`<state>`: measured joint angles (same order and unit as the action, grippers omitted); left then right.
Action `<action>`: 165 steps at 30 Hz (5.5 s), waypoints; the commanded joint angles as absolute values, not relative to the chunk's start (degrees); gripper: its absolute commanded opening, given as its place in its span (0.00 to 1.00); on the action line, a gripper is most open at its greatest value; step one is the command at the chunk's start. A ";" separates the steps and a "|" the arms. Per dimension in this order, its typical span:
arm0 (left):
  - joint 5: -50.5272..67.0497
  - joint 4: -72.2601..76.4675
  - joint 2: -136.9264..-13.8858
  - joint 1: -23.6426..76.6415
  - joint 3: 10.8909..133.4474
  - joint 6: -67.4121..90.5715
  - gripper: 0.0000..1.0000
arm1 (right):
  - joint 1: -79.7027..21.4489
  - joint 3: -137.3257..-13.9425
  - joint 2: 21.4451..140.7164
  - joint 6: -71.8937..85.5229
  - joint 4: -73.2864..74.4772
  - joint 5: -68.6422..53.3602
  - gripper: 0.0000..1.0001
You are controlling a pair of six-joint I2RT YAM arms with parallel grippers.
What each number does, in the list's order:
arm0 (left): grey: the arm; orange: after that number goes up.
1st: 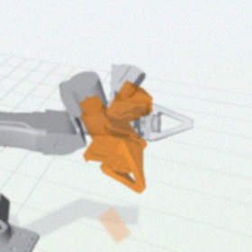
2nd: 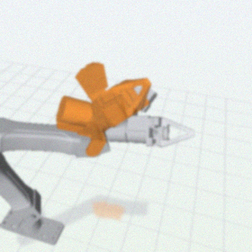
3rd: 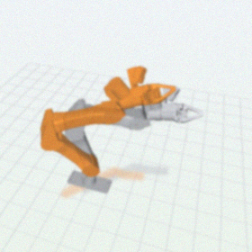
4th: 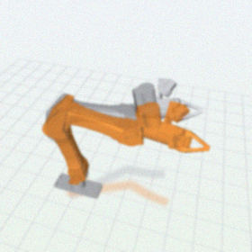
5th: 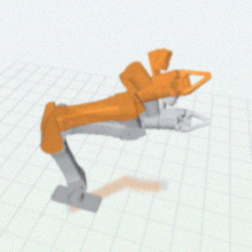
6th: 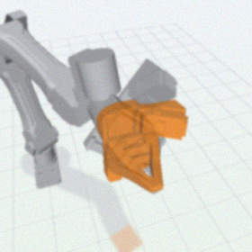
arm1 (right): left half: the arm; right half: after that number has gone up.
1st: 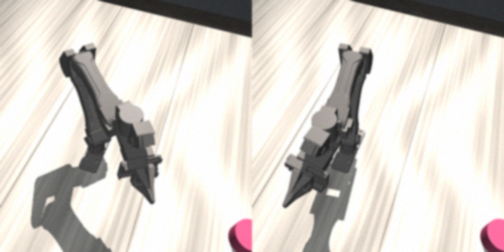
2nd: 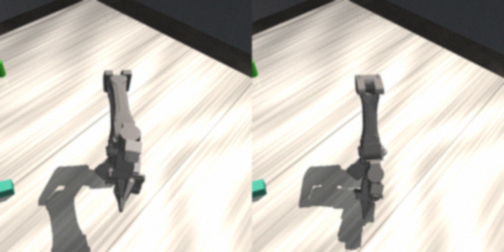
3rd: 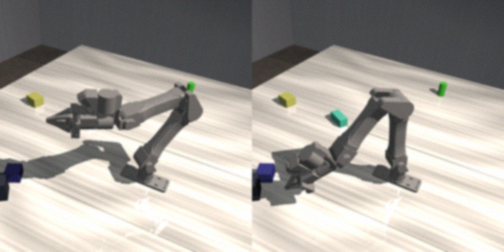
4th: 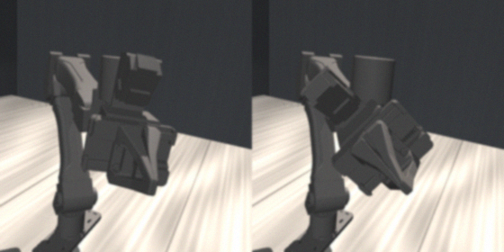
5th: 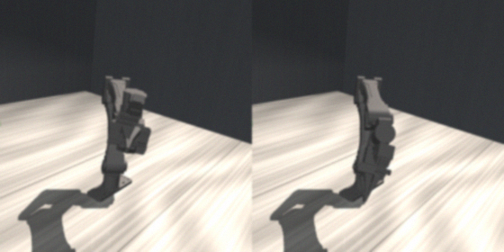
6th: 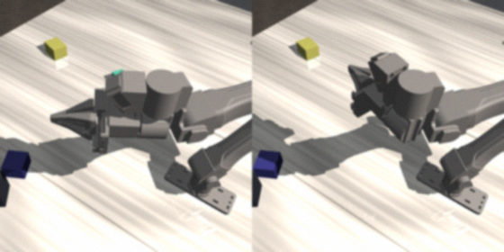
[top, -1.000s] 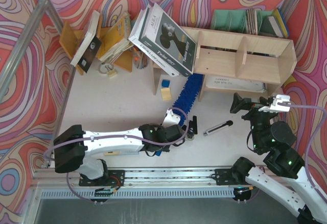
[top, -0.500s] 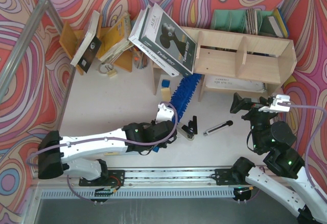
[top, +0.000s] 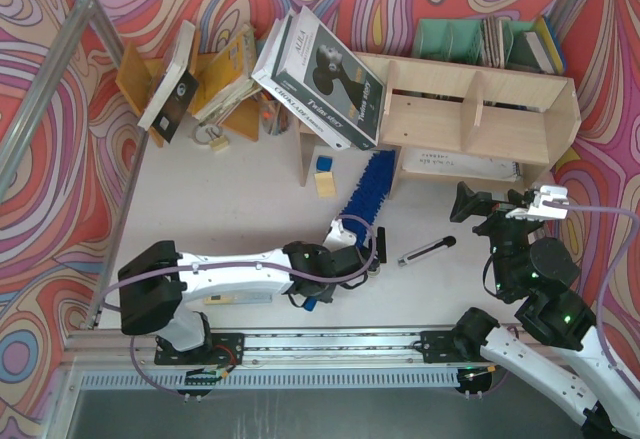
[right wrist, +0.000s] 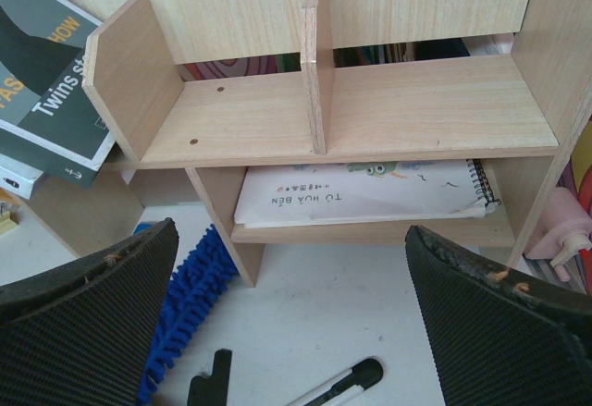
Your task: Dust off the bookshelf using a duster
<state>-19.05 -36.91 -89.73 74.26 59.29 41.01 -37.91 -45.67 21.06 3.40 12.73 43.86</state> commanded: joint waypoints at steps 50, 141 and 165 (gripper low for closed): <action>-29.02 -44.20 -72.71 63.88 51.49 48.09 0.00 | -38.13 -45.27 19.60 3.09 12.54 44.30 0.99; -35.12 -48.31 -71.39 74.95 63.51 43.54 0.00 | -38.14 -45.18 19.86 2.96 12.30 44.28 0.99; -15.74 -68.46 -55.30 77.43 61.17 47.61 0.00 | -38.14 -50.01 26.98 4.39 12.05 47.12 0.99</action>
<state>-19.46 -63.90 -56.88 77.12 62.30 46.50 -37.91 -48.18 26.65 3.46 12.75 44.91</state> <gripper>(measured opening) 0.343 0.987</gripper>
